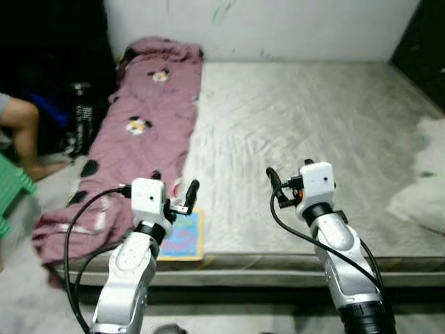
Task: Clean up the room
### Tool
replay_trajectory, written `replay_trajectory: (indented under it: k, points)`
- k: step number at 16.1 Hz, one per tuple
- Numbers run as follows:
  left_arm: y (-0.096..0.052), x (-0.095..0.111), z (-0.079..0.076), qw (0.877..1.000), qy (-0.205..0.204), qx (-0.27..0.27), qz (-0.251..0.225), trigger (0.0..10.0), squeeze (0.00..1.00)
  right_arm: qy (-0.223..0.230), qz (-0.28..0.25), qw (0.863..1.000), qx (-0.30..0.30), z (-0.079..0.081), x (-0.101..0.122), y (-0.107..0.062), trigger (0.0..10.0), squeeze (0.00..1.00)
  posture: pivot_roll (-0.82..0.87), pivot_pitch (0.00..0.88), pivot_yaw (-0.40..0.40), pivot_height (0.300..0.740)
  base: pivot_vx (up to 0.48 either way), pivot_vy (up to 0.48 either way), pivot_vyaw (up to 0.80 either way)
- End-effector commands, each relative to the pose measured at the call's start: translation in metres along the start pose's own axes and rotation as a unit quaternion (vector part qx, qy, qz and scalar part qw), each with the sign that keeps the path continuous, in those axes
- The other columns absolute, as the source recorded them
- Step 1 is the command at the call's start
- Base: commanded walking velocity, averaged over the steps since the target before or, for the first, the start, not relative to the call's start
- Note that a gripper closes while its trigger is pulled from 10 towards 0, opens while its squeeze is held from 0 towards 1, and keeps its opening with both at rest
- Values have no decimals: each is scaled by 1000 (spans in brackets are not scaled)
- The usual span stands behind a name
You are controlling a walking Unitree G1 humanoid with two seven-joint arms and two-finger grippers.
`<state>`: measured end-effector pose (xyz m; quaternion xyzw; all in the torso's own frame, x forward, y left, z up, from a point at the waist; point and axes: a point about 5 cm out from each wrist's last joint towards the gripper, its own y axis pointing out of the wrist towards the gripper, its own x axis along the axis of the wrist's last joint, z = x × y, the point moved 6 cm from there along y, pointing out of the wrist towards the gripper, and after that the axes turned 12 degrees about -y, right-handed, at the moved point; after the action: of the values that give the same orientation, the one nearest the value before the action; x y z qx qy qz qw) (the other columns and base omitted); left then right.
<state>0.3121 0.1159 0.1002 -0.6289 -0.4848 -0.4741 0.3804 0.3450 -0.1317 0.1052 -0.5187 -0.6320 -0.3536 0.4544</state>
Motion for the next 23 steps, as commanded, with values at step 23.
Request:
replay_trajectory:
  k: [23]
  points:
    - [-1, 1, -4, 999, -26, -30, -5, 10000, 0, 8, -20, 1000, 7, 13, 8, 11, 10000, 0, 36, 0, -8, 740, 90, -72, 0]
